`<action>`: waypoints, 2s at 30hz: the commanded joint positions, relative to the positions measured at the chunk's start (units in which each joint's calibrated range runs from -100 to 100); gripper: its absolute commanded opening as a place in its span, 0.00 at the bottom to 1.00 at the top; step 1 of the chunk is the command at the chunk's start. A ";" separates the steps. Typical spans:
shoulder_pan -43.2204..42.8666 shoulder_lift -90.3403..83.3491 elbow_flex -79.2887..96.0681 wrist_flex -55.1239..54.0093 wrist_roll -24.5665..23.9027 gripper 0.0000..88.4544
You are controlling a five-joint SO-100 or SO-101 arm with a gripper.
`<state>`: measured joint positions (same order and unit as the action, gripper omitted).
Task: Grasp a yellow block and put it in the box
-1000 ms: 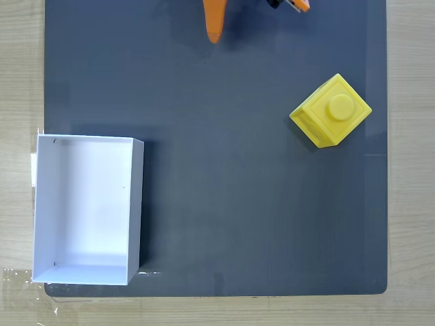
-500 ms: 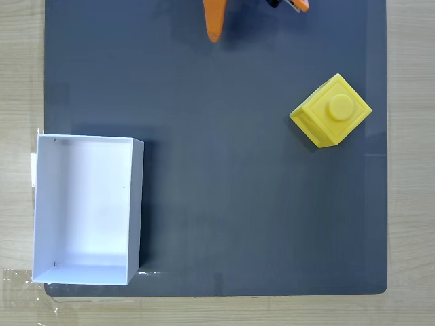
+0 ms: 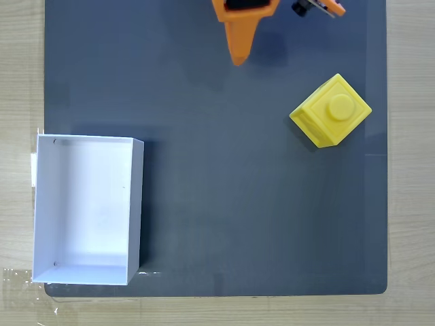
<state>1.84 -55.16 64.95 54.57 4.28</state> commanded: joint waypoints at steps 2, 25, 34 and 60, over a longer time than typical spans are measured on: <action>-6.22 10.67 -17.96 7.56 3.64 0.04; -16.74 58.55 -64.54 34.35 7.79 0.61; -18.51 71.09 -68.34 27.81 8.21 0.61; -18.01 75.59 -70.42 19.00 7.84 0.28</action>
<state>-17.68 22.80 -3.52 74.04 12.31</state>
